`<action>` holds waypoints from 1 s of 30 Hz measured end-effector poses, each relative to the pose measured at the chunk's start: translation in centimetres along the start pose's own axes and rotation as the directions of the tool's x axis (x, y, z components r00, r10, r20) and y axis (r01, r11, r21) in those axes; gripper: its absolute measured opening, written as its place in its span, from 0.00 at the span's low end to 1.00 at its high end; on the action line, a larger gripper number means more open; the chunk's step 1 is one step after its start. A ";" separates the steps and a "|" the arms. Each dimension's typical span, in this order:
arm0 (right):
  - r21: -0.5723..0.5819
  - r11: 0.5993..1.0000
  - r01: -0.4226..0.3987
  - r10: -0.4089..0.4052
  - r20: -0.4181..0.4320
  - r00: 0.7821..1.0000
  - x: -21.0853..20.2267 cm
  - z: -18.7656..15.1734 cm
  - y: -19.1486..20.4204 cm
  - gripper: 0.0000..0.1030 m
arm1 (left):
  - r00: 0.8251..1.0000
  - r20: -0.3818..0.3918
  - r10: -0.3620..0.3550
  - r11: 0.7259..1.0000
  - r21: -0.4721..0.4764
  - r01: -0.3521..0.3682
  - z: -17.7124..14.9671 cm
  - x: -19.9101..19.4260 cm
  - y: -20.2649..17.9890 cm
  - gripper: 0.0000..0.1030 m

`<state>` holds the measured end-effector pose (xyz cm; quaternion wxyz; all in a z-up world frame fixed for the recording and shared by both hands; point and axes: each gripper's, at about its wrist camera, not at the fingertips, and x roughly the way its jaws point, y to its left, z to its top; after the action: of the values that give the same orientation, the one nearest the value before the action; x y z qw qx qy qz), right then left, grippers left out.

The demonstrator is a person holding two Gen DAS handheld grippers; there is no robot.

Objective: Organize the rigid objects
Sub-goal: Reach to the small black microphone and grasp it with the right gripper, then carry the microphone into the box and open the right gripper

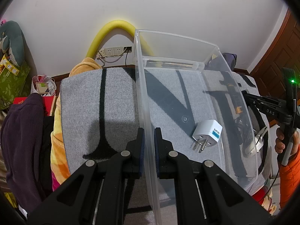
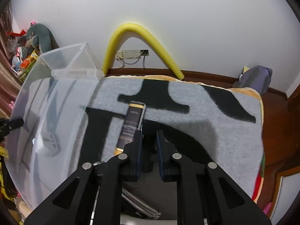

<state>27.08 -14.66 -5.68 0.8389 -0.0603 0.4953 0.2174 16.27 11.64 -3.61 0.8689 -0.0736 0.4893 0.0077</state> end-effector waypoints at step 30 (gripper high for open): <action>-0.296 0.947 -0.123 0.159 0.103 0.982 -3.6 5.0 16.2 0.12 | 1.000 0.000 0.001 1.000 0.002 -0.001 0.1 0.0 0.0 0.09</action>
<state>22.68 0.39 1.79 0.8329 -0.1326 0.4074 0.3502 16.40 11.64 -3.55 0.8691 -0.0723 0.4893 0.0075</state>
